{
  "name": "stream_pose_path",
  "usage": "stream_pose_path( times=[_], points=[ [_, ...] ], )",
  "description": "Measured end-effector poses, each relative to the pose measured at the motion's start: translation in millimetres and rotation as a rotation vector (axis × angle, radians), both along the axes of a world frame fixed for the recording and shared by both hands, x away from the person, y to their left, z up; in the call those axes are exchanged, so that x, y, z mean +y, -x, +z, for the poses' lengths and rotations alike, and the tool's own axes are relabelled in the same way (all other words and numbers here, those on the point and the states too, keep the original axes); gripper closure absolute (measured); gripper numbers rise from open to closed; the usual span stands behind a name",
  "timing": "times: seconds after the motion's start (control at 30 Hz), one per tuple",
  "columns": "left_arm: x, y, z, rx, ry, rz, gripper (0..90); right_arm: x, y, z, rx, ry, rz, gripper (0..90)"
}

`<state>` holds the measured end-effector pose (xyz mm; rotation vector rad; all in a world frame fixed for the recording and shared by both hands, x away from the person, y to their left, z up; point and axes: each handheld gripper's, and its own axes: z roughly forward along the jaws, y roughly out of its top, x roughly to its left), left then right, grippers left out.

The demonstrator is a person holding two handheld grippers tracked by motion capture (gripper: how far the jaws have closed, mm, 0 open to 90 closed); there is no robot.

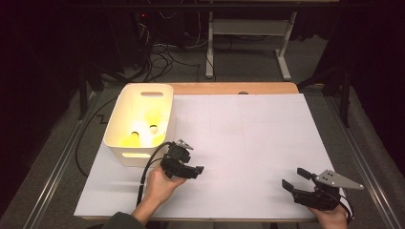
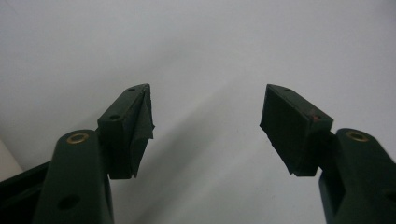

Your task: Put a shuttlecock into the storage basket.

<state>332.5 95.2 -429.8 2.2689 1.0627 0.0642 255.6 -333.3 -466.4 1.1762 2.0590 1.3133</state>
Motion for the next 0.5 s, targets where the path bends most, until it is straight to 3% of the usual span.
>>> stream_pose_path(
  times=[0.5],
  points=[
    [7.4,13.4,-8.3,-0.004,-0.006,-0.001,35.3,0.0,-0.3,-0.1,0.000,0.001,0.000,23.3]
  ],
)
